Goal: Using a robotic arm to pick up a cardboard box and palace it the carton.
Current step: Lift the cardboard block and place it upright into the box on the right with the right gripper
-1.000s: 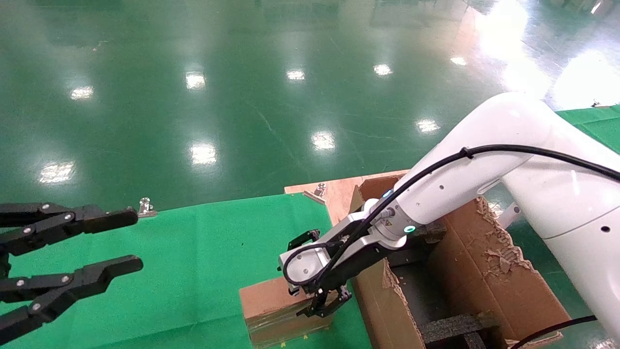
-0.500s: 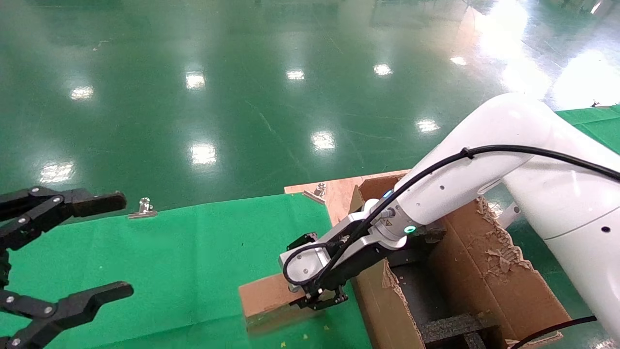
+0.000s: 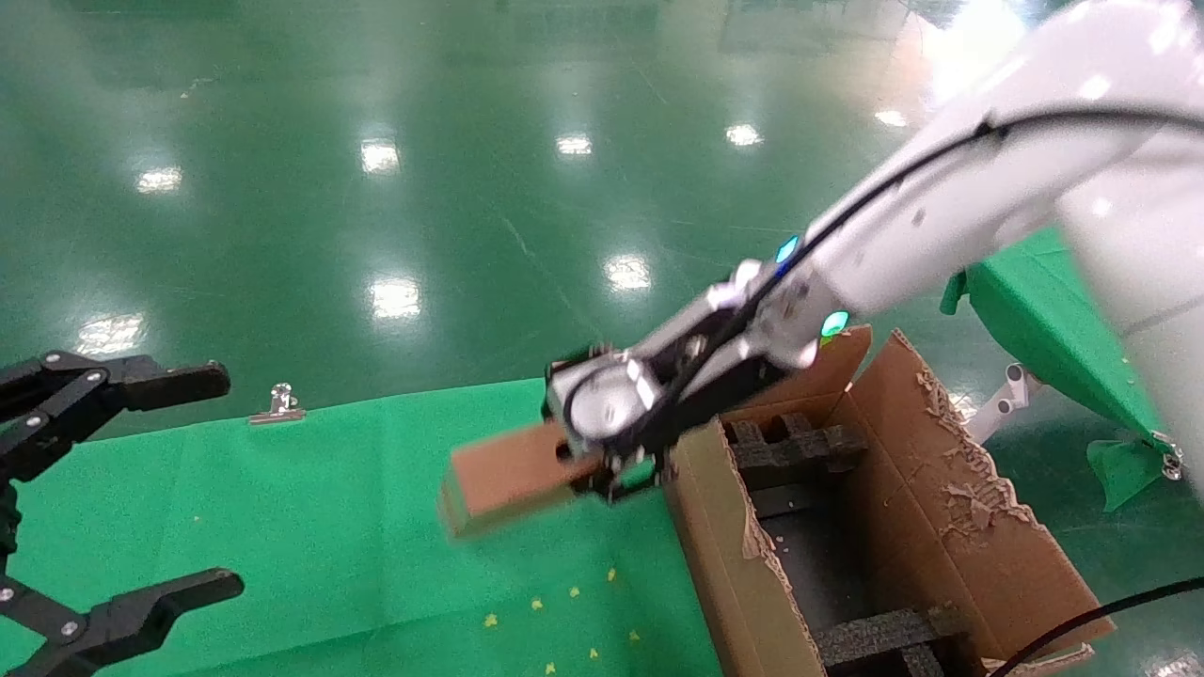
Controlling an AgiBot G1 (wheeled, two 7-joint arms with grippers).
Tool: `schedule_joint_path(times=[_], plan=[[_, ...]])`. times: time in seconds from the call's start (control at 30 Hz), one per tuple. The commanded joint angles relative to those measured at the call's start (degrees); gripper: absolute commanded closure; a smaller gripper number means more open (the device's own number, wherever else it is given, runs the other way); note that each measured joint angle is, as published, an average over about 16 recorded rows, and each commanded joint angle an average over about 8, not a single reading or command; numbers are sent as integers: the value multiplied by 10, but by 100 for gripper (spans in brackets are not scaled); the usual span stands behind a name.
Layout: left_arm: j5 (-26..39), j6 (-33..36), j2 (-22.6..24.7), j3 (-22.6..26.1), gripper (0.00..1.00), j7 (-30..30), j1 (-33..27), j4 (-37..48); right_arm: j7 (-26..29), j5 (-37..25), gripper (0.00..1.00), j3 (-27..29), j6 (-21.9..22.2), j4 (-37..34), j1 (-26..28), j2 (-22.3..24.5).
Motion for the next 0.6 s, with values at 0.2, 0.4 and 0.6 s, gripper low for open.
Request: schedule_joint_path(times=[0.2, 0.4, 0.6], plan=[[0, 0, 0, 0, 0, 0, 0, 0, -51, 54, 100, -45, -4, -72, 111, 11], [0, 0, 0, 0, 0, 0, 0, 0, -70, 95, 100, -97, -5, -104, 161, 25], [0, 0, 0, 0, 0, 0, 0, 0, -81, 135, 100, -163, -6, -123, 188, 42]])
